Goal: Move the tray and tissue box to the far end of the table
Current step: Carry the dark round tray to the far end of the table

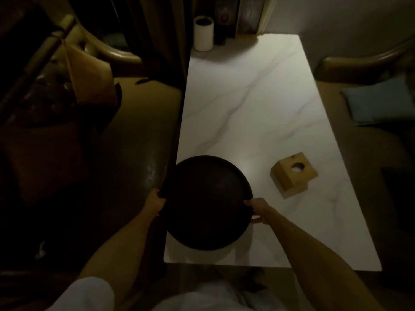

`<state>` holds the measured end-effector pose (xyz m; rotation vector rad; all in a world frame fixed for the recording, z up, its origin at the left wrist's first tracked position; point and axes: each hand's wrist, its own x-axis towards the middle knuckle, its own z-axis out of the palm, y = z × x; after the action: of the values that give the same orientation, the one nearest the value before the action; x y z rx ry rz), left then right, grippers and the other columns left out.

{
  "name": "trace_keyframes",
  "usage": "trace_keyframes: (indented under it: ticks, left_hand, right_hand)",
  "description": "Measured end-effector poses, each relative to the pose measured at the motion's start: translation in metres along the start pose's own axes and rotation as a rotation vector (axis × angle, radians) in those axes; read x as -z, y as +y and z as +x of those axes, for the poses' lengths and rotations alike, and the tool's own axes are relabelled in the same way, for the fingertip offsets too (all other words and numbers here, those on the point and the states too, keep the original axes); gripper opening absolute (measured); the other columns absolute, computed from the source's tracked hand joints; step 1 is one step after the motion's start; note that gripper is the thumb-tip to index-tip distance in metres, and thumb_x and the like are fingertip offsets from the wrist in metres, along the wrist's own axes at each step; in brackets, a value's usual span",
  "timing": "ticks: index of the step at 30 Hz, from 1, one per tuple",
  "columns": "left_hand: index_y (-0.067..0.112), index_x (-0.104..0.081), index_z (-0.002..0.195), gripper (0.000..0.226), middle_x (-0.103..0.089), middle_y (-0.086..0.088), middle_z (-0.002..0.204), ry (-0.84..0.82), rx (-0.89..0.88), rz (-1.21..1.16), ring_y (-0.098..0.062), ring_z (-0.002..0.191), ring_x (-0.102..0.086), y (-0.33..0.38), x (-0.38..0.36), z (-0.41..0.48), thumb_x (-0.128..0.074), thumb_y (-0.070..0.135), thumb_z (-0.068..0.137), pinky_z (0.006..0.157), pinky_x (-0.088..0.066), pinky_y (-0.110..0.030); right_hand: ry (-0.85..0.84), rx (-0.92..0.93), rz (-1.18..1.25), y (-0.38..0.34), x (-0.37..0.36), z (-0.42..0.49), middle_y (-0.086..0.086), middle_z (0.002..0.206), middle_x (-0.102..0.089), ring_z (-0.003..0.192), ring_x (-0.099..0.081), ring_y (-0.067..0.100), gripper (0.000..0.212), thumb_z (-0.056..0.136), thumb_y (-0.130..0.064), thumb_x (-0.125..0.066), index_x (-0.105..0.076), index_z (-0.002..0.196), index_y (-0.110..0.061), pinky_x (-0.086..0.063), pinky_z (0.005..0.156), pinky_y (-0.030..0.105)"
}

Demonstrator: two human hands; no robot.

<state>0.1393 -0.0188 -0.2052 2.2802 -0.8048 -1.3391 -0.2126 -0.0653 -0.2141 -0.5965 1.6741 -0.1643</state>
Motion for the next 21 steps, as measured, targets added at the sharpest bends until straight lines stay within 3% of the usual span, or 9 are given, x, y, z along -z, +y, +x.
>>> trace_keyframes:
  ticks: [2, 5, 8, 10, 13, 15, 19, 21]
  left_hand:
    - [0.003, -0.046, 0.125, 0.041, -0.056, -0.015, 0.121, -0.027, -0.093, -0.012, -0.039, 0.107, -0.058, 0.025, 0.002, -0.007, -0.055, -0.003, 0.086, 0.089, -0.052, -0.047]
    - [0.008, -0.046, 0.114, 0.035, -0.057, -0.014, 0.107, -0.001, -0.189, -0.067, -0.034, 0.099, -0.057, 0.079, -0.001, -0.039, -0.056, -0.004, 0.083, 0.084, -0.051, -0.043]
    - [-0.002, -0.049, 0.114, 0.032, -0.057, -0.02, 0.109, 0.06, -0.293, -0.075, -0.034, 0.098, -0.057, 0.128, -0.018, -0.066, -0.052, -0.005, 0.082, 0.081, -0.049, -0.045]
    - [-0.018, -0.044, 0.119, 0.048, -0.054, -0.04, 0.119, 0.077, -0.316, -0.042, -0.052, 0.106, -0.057, 0.155, -0.035, -0.076, -0.05, 0.001, 0.076, 0.085, -0.051, -0.059]
    - [-0.027, -0.028, 0.123, 0.056, -0.036, -0.051, 0.124, 0.092, -0.387, -0.083, -0.064, 0.113, -0.04, 0.198, -0.079, -0.104, -0.047, 0.0, 0.078, 0.085, -0.044, -0.068]
    - [-0.023, -0.034, 0.122, 0.053, -0.041, -0.047, 0.122, 0.14, -0.411, -0.166, -0.06, 0.113, -0.046, 0.231, -0.122, -0.172, -0.05, 0.007, 0.082, 0.086, -0.048, -0.065]
    - [0.002, -0.035, 0.131, 0.044, -0.047, -0.016, 0.123, 0.248, -0.422, -0.528, -0.03, 0.11, -0.052, 0.257, -0.217, -0.25, -0.051, 0.009, 0.09, 0.088, -0.047, -0.039]
    - [0.002, -0.04, 0.13, 0.047, -0.052, -0.017, 0.128, 0.282, -0.407, -0.676, -0.031, 0.109, -0.056, 0.261, -0.259, -0.28, -0.058, 0.014, 0.088, 0.084, -0.051, -0.039]
  right_hand:
    - [-0.026, 0.053, 0.049, -0.015, 0.019, -0.014, 0.013, 0.12, -0.056, 0.11, -0.055, 0.031, 0.038, 0.09, -0.021, -0.059, -0.052, 0.124, -0.008, -0.054, 0.08, 0.045]
    - [-0.071, 0.155, 0.14, -0.045, 0.06, -0.032, 0.01, 0.119, -0.054, 0.112, -0.052, 0.03, 0.029, 0.089, -0.022, -0.06, -0.052, 0.116, -0.014, -0.05, 0.09, 0.05]
    - [-0.081, 0.317, 0.141, -0.078, 0.111, -0.048, 0.011, 0.127, -0.054, 0.112, -0.052, 0.033, 0.044, 0.084, -0.027, -0.067, -0.049, 0.123, -0.013, -0.051, 0.085, 0.051]
    - [-0.067, 0.445, 0.134, -0.093, 0.153, -0.056, 0.012, 0.135, -0.052, 0.112, -0.055, 0.036, 0.068, 0.077, -0.034, -0.073, -0.044, 0.134, -0.011, -0.054, 0.085, 0.054]
    - [-0.059, 0.57, 0.191, -0.103, 0.224, -0.084, 0.011, 0.14, -0.043, 0.124, -0.047, 0.041, 0.071, 0.084, -0.031, -0.069, -0.03, 0.143, -0.02, -0.053, 0.085, 0.053]
    - [-0.048, 0.651, 0.211, -0.102, 0.275, -0.101, 0.014, 0.144, -0.041, 0.124, -0.048, 0.039, 0.074, 0.086, -0.03, -0.068, -0.026, 0.146, -0.02, -0.054, 0.086, 0.049]
    - [-0.058, 0.828, 0.277, -0.083, 0.366, -0.118, 0.015, 0.14, -0.046, 0.114, -0.057, 0.033, 0.076, 0.082, -0.027, -0.073, -0.029, 0.143, -0.021, -0.06, 0.07, 0.032]
    - [-0.005, 0.875, 0.27, -0.067, 0.402, -0.126, 0.014, 0.141, -0.045, 0.119, -0.055, 0.034, 0.076, 0.08, -0.026, -0.074, -0.029, 0.141, -0.026, -0.059, 0.082, 0.04]
